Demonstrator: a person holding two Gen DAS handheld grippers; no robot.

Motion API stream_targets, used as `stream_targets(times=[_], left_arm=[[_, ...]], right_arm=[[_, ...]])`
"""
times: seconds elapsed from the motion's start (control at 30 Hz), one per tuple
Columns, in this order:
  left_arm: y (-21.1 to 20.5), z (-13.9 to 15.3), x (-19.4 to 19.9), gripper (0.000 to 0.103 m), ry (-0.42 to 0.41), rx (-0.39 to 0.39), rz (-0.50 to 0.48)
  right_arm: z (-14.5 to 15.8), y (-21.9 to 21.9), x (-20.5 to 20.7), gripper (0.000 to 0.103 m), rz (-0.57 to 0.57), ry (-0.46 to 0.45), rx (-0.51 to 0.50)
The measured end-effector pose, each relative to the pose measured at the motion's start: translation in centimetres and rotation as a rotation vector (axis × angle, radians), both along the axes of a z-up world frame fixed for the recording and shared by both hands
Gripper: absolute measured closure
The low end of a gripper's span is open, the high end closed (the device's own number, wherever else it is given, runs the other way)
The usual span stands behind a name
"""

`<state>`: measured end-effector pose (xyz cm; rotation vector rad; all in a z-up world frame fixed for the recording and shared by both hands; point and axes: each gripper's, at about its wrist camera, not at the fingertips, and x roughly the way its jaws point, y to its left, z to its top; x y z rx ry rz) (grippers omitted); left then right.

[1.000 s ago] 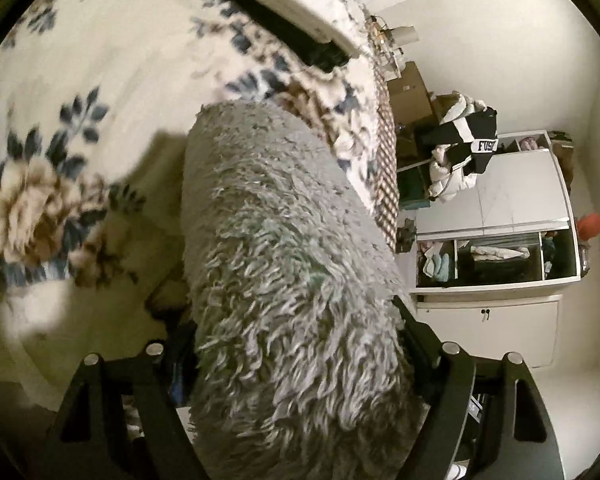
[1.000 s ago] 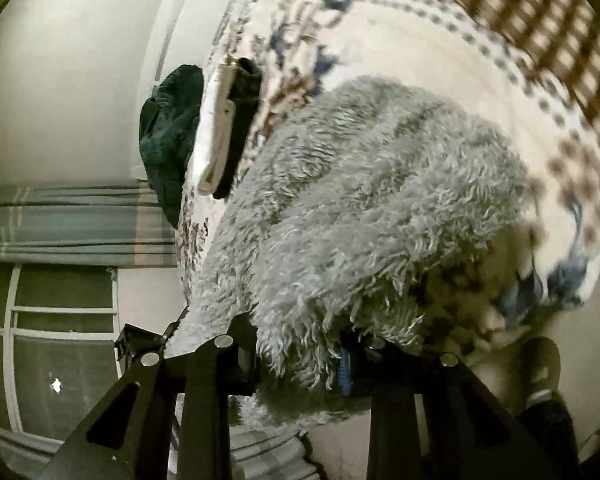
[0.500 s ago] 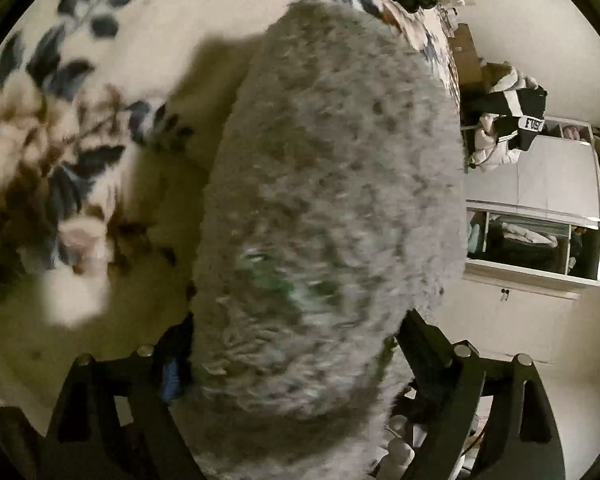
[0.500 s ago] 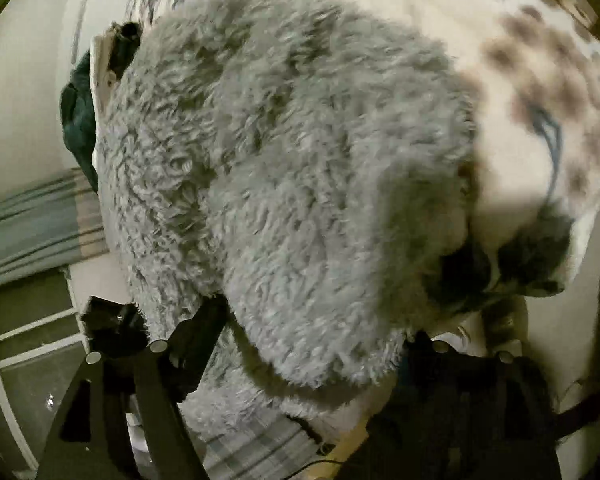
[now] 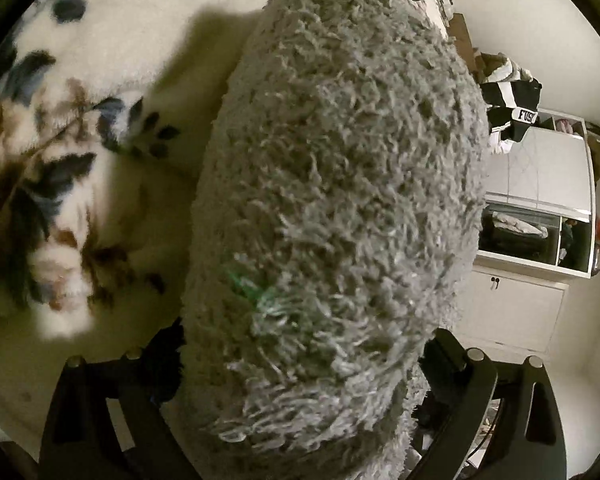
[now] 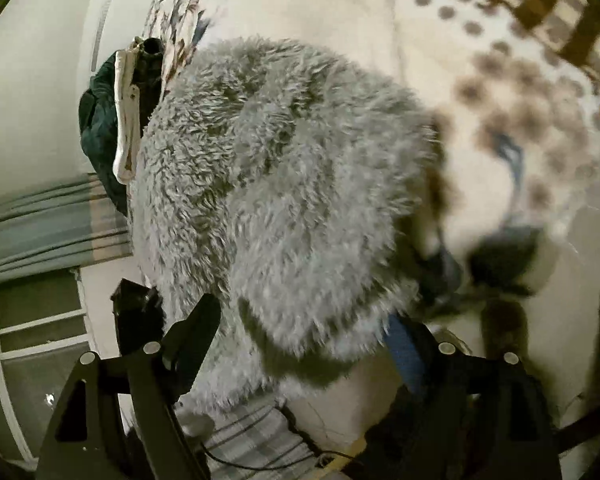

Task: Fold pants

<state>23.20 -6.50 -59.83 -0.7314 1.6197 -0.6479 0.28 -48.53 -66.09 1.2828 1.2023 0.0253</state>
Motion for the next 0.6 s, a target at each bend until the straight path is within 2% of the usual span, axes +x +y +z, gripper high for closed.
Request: stream_targets(times=[0.07,0.17,0.2,0.23,0.33,0.37,0.47,0.5,0.53,0.57,0.6], left_arm=[[-0.1,0.0,0.5,0.004,0.003,0.001,0.002],[-0.1,0.1,0.5,0.004,0.005,-0.002,0.001],[-0.2,0.1,0.3,0.004,0.001,-0.001,-0.003],[-0.2,0.1,0.2,0.004,0.000,-0.004,-0.004],[-0.4,-0.5,0.2,0.001,0.010,-0.009,-0.007],[-0.3,-0.8,0.2,0.001,0.018,-0.015,-0.007],[-0.2,-0.7,0.2,0.001,0.012,-0.025,-0.007],[-0.2,-0.5,0.2,0.001,0.001,-0.022,-0.010],[-0.3,-0.2,0.1,0.002,-0.011,-0.021,-0.011],[-0.4,0.1,0.0,0.003,-0.024,-0.026,-0.015],[-0.5,0.6,-0.1,0.003,-0.041,-0.025,-0.017]], right_arm=[[0.6,-0.8,-0.6,0.011,0.006,0.030,-0.051],[0.9,-2.7,-0.9,0.009,0.001,0.035,-0.110],[-0.1,-3.1,-0.7,0.009,-0.006,0.036,-0.109],[-0.7,-3.5,-0.4,0.009,-0.011,0.036,-0.095],[-5.4,-3.3,2.0,0.006,-0.015,0.040,0.025],[-6.0,-3.0,2.5,0.000,-0.015,0.024,0.044],[-5.6,-2.6,3.4,0.000,0.007,-0.015,0.053],[-5.2,-2.3,3.6,0.002,0.031,-0.034,0.061],[-5.0,-2.1,3.6,0.012,0.036,-0.051,0.069],[-4.9,-1.6,3.6,0.032,0.042,-0.079,0.101],[-4.8,-1.2,3.7,0.037,0.046,-0.076,0.107]])
